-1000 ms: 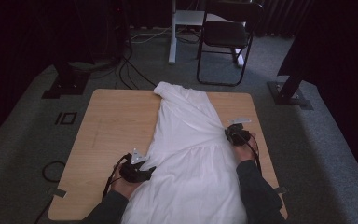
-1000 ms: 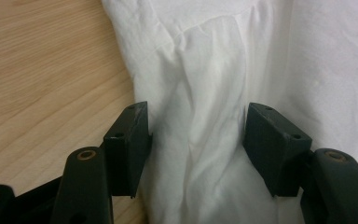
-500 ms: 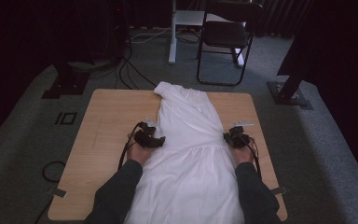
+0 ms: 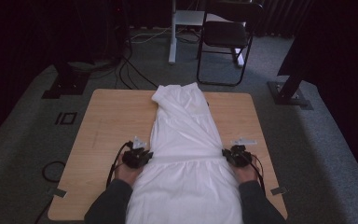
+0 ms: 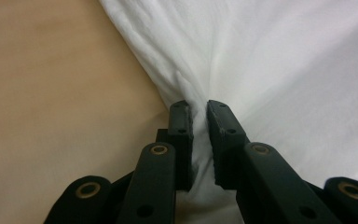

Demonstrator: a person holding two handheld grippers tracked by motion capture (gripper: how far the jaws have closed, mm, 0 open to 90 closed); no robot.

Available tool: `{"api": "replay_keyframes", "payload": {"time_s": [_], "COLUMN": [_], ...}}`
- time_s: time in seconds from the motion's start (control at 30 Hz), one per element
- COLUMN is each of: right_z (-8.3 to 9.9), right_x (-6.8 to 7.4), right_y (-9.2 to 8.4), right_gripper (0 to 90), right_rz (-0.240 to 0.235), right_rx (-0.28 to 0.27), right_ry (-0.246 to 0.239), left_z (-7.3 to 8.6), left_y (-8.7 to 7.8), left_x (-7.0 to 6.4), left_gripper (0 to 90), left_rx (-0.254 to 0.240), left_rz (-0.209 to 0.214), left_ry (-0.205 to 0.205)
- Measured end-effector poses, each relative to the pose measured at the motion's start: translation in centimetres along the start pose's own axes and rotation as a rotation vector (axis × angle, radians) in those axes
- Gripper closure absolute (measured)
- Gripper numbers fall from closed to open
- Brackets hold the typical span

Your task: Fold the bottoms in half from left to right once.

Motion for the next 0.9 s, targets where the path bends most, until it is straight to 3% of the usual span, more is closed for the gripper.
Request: {"api": "replay_keyframes", "payload": {"time_s": [0.13,0.2,0.23,0.27,0.33,0.4,0.43,0.5,0.57,0.63,0.77,0.9], "right_z": [3.2,4.8,5.3,5.8,5.9,5.0,4.2,2.4,1.4,-1.1,-3.0,-4.6], "right_x": [2.0,3.2,3.6,3.9,4.2,4.1,3.9,4.2,4.4,5.1,5.8,6.5], "right_y": [-1.9,-3.0,-3.4,-3.7,-4.0,-4.5,-4.8,-5.0,-4.8,-2.8,0.8,2.9], "right_gripper": [86.7,86.8,86.8,86.3,74.9,55.8,53.4,51.0,50.0,49.2,44.3,43.8], "right_rz": [-0.038,-0.030,-0.030,-0.031,-0.034,-0.044,-0.052,-0.055,-0.048,-0.034,0.024,0.061], "right_rx": [0.003,0.017,0.024,0.031,0.027,-0.045,-0.071,-0.107,-0.107,-0.059,0.044,0.055], "right_ry": [-0.023,-0.049,-0.058,-0.062,-0.063,-0.062,-0.055,-0.088,-0.108,-0.176,-0.244,-0.284], "left_z": [3.4,4.1,4.1,4.1,4.0,3.7,3.5,3.5,3.5,3.6,3.7,3.7], "left_y": [-2.0,-2.5,-2.5,-2.6,-2.5,-2.3,-2.1,-2.1,-2.1,-2.1,-2.1,-2.0], "left_x": [-1.9,-2.8,-2.8,-3.3,-3.4,-3.5,-3.5,-3.6,-3.5,-3.4,-3.3,-3.3], "left_gripper": [80.8,80.3,80.1,80.0,79.4,78.7,78.6,78.5,78.3,77.9,77.3,76.6], "left_rx": [-0.011,0.004,0.004,0.012,0.011,0.010,0.006,0.001,0.000,-0.011,-0.015,-0.018], "left_rz": [0.029,-0.010,-0.010,-0.050,-0.063,-0.071,-0.075,-0.077,-0.076,-0.065,-0.064,-0.060], "left_ry": [0.009,0.066,0.066,0.101,0.112,0.119,0.120,0.122,0.118,0.111,0.113,0.111]}}
Point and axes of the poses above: each handheld gripper's, and its own axes: y roughly forward along the jaws, z roughly out of its underside, x roughly to its left, the point moved 5 cm from there along y, roughly forward along the jaws, and after that the axes turned 11 degrees about x, right-handed, at the moved point
